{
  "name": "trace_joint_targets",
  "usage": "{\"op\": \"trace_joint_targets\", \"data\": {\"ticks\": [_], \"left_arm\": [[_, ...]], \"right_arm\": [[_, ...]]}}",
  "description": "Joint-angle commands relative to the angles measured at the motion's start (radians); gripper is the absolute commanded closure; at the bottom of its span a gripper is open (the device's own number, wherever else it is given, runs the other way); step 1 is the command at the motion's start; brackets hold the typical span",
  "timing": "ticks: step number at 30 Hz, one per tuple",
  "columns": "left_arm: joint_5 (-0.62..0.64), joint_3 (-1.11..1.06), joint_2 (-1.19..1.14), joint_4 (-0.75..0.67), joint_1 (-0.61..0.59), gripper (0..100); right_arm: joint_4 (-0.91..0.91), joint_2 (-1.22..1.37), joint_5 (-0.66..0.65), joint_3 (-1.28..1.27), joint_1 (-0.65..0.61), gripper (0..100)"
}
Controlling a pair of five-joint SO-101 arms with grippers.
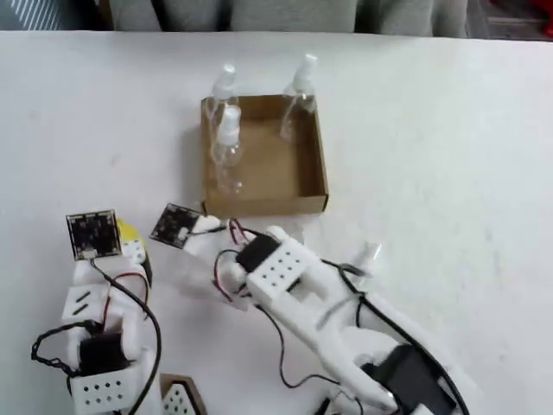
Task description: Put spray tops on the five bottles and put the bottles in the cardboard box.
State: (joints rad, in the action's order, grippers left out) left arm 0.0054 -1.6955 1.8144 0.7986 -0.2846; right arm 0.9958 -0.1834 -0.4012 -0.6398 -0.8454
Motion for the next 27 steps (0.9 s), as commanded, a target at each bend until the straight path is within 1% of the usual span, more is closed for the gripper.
{"op": "trace_joint_targets", "data": {"ticks": [1, 3, 9, 14, 15, 17, 23, 25, 27], "left_arm": [[-0.048, 0.002, 0.005, 0.002, -0.008, 97], [-0.072, 0.002, 0.005, 0.002, -0.005, 97], [-0.074, 0.002, 0.005, 0.002, -0.004, 97], [-0.077, 0.002, 0.005, 0.002, -0.004, 97], [-0.077, 0.002, 0.005, 0.002, -0.004, 97], [-0.078, 0.002, 0.005, 0.002, -0.004, 97], [-0.078, 0.002, 0.005, 0.002, -0.005, 97], [-0.078, 0.002, 0.005, 0.002, -0.008, 97], [-0.078, 0.002, 0.005, 0.002, -0.008, 97]], "right_arm": [[-0.012, 0.045, -0.049, 0.075, 0.015, 78.4], [-0.012, 0.071, -0.051, 0.083, 0.019, 78.5], [-0.008, 0.113, -0.052, 0.08, 0.007, 80.0], [-0.007, 0.071, -0.051, 0.084, 0.004, 99.1], [0.004, 0.05, -0.051, 0.083, 0.005, 98.1], [0.067, -0.008, -0.058, 0.086, 0.008, 96.4], [0.278, -0.323, -0.068, 0.086, 0.031, 97.7], [0.375, -0.443, -0.14, 0.098, 0.067, 97.7], [0.498, -0.55, -0.232, 0.127, 0.142, 97.7]]}}
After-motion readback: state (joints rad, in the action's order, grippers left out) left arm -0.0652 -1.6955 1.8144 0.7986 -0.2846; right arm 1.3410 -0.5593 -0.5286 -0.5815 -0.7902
